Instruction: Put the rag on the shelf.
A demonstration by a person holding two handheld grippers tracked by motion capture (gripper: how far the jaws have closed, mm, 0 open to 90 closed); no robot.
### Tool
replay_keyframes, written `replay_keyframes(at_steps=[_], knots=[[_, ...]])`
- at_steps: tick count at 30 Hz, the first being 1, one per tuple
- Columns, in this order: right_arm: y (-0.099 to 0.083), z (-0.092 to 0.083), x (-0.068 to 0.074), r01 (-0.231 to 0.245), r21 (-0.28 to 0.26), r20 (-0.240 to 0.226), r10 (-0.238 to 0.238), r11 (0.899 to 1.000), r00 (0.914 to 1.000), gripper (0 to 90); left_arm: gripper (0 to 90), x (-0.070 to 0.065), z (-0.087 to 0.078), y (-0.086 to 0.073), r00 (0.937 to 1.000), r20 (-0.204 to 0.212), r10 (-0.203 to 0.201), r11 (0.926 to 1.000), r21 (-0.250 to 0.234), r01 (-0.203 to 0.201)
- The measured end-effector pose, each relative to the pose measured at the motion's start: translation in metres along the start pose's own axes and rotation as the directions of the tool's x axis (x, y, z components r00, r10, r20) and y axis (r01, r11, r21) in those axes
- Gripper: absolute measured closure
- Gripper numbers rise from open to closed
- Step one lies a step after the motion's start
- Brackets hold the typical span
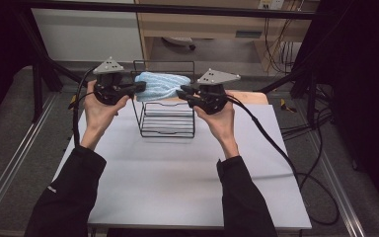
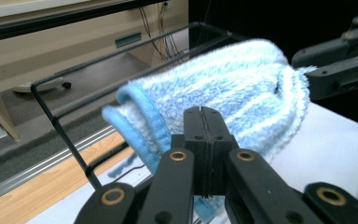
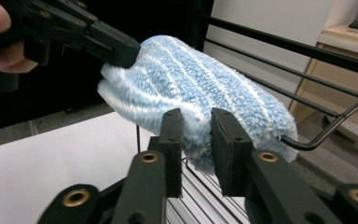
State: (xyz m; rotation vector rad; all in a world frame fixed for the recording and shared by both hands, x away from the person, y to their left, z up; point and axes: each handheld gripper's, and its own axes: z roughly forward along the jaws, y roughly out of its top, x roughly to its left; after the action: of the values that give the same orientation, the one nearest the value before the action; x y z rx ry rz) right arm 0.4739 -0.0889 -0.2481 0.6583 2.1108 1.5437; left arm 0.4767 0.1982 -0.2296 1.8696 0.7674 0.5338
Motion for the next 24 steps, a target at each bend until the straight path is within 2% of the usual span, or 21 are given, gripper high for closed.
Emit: replay_keyframes(at_steps=[3, 5, 10, 13, 18, 24], knots=[[0.000, 0.000, 0.000, -0.013, -0.001, -0.010, 0.013, 1.000, 0.9999, 69.8, 89.7, 0.000, 0.003, -0.004, 0.9999, -0.007, 0.015, 0.9997, 0.021, -0.015], [0.001, 0.000, 0.001, -0.027, -0.010, -0.018, 0.027, 1.000, 0.9995, 66.5, 89.7, -0.001, 0.005, -0.006, 0.9999, -0.008, 0.015, 0.9998, 0.016, -0.015], [0.002, -0.001, 0.001, -0.063, -0.041, -0.032, 0.062, 0.997, 0.9976, 65.1, 89.7, -0.001, 0.008, -0.010, 0.9998, -0.009, 0.020, 0.9995, 0.025, -0.019], [0.001, 0.002, 0.001, -0.077, -0.018, -0.041, 0.076, 0.997, 0.9963, 73.9, 89.7, -0.001, 0.009, -0.013, 0.9998, -0.008, 0.019, 0.9996, 0.023, -0.019], [-0.009, 0.008, -0.002, -0.110, 0.046, -0.021, 0.111, 0.993, 0.9936, 87.4, 89.6, 0.001, 0.012, -0.019, 0.9999, 0.001, 0.012, 0.9996, 0.024, -0.012], [-0.020, 0.013, -0.008, -0.131, 0.069, 0.017, 0.130, 0.989, 0.9913, 90.0, 89.6, 0.003, 0.015, -0.023, 0.9999, -0.002, 0.014, 0.9995, 0.027, -0.014]])
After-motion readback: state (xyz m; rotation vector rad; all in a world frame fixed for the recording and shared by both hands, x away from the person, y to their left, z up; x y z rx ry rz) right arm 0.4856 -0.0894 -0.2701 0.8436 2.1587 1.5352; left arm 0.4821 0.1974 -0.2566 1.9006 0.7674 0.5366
